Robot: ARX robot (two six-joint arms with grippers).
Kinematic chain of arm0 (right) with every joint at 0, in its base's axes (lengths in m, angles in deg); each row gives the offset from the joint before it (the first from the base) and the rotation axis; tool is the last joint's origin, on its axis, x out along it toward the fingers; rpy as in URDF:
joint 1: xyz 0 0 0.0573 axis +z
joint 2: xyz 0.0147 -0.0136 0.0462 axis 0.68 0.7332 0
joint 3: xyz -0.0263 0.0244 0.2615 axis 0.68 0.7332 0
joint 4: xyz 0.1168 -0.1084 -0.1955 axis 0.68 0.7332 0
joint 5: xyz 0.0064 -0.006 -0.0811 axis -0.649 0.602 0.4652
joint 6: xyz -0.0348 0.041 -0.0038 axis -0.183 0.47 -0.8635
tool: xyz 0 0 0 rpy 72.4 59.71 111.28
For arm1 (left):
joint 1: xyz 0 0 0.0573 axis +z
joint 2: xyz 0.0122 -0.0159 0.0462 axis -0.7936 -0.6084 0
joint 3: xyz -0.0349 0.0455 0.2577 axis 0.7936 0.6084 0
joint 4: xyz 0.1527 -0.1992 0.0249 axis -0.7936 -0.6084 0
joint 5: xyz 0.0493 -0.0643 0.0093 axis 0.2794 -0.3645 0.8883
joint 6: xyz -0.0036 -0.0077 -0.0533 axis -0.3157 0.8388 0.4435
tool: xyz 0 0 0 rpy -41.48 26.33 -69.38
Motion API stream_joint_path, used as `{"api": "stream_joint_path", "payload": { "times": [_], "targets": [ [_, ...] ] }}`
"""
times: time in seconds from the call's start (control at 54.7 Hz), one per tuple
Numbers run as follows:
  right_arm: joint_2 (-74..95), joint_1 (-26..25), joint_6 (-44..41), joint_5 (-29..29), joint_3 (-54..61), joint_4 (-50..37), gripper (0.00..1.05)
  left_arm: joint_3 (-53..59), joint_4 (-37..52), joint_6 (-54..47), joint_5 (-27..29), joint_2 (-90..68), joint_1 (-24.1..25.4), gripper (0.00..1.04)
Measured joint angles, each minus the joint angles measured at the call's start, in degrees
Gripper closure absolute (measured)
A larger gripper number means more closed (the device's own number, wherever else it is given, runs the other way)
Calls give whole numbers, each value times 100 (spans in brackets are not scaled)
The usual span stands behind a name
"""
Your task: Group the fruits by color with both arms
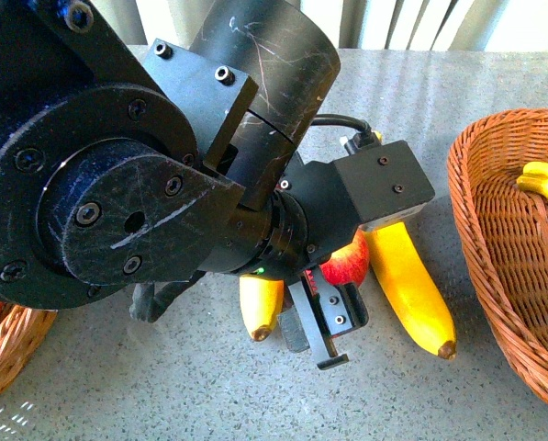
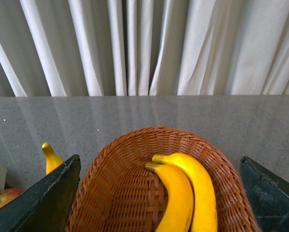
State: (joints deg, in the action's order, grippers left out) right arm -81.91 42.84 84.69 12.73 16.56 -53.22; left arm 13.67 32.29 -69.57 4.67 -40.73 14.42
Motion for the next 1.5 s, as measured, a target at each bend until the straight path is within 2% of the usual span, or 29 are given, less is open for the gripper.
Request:
{"api": "stream_joint_path", "payload": {
  "times": [0.146,0.384,0.457,0.566,0.749,0.877,1.151,1.334,1.498],
  "targets": [
    [0,0,0,0,0,0,9,149,98,-61,-26,96,-4,33],
    [0,0,0,0,0,0,9,848,157,-151,-348,1316,179,34],
    [0,0,0,0,0,0,9,962,166,-144,-396,1799,520,34],
    [0,0,0,0,0,0,9,1045,164,-101,-525,2234,1307,34],
    [0,0,0,0,0,0,9,1198,76,-140,-769,2365,3047,34],
    [0,0,0,0,0,0,9,1296,70,-256,-800,2291,3740,34],
    [0,0,0,0,0,0,9,1683,85,-378,-1012,2210,4201,34],
    [0,0,0,0,0,0,9,1888,131,-350,-1158,2330,4277,8],
    [0,0,0,0,0,0,9,1991,109,-46,-1550,2844,4284,9]
  ]
}}
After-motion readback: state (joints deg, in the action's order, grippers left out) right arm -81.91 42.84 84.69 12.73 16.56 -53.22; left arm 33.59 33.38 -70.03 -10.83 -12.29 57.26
